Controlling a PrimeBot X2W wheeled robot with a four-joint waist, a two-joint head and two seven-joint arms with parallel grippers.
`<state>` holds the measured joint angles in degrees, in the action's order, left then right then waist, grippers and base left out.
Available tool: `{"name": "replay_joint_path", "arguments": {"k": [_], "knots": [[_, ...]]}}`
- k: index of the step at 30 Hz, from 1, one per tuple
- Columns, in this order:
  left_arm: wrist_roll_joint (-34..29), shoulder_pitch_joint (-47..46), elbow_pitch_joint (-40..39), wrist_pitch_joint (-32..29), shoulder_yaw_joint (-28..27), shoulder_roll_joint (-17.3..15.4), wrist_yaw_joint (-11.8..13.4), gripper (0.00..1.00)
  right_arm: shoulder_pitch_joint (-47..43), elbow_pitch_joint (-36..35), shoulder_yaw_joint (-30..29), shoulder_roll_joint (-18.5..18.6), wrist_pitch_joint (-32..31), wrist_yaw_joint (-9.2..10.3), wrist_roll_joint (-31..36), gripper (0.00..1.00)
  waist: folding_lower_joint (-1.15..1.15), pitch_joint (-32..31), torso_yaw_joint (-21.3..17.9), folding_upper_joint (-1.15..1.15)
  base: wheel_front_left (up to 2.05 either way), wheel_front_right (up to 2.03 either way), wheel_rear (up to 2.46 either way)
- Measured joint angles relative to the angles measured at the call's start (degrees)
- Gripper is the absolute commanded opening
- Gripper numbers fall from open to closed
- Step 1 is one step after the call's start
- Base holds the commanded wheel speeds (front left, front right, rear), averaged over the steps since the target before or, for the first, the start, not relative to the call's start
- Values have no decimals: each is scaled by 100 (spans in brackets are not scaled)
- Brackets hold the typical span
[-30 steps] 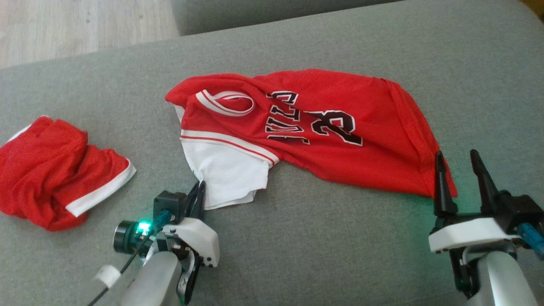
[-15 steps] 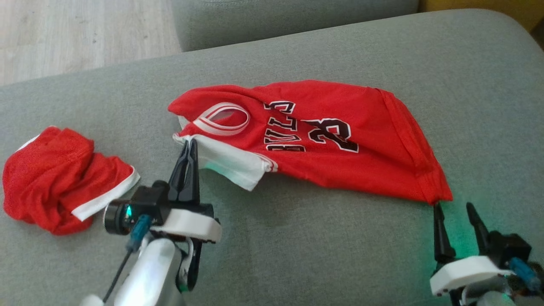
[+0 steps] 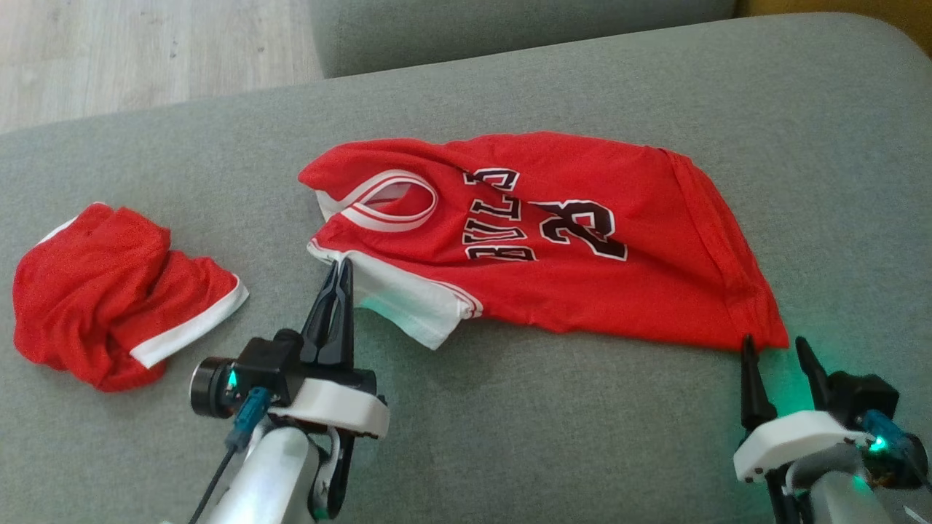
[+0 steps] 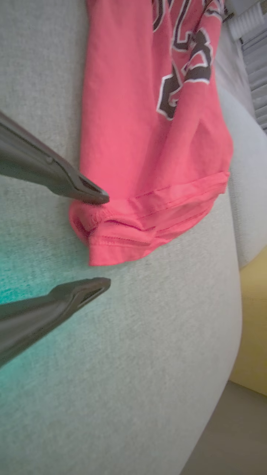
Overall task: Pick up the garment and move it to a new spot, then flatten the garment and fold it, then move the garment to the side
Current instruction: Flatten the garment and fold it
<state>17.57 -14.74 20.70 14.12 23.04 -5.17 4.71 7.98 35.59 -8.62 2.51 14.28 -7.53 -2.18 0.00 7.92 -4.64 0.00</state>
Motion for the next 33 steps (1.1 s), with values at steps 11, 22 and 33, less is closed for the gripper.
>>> {"name": "replay_joint_path", "arguments": {"k": [11, 22, 33], "knots": [[1, -9, -18, -52, 71, -30, 1, 0, 320, 602, -159, 0, 0, 0, 277, 100, 0, 82, 53, 0, 0, 0, 0], [105, -11, -18, -96, 60, -68, 33, 0, 444, 786, 157, 2, 9, 0, 30, 0, 0, -42, 20, 0, 0, 0, 0], [693, -419, -995, -390, -286, -80, -146, 0, 443, -909, 701, 5, -74, 0, -1053, 0, 0, -370, 50, 0, 0, 0, 0]]}}
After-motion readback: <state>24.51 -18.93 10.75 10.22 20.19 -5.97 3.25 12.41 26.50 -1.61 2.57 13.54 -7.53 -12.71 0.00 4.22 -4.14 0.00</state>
